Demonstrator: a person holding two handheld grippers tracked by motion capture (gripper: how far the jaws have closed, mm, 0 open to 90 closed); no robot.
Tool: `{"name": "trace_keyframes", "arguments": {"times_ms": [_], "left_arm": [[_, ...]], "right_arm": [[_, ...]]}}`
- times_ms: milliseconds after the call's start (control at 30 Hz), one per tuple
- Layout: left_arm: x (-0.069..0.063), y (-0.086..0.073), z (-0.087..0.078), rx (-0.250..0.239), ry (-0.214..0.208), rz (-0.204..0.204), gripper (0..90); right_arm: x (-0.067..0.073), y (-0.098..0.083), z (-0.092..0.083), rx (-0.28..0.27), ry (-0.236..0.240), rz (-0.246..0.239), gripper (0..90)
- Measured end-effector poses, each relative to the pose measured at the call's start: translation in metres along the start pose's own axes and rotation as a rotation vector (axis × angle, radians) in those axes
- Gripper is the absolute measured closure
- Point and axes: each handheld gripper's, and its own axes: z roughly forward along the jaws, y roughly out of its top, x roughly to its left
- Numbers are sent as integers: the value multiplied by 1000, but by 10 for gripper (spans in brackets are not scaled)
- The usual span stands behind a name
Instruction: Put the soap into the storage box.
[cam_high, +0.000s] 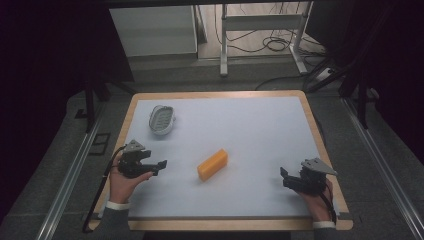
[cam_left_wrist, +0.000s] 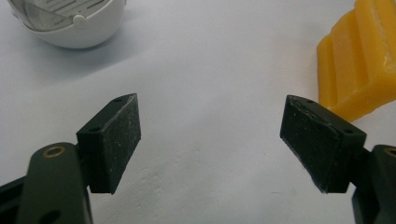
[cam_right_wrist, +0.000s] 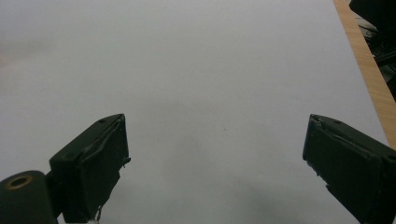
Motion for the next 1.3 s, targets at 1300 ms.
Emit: {"name": "trace_keyframes", "arguments": {"times_ms": [1300], "left_arm": [[-53, 66, -11, 65, -59, 164, 204]], "right_arm": [[-4, -3, 5, 19, -6, 26, 80]]}}
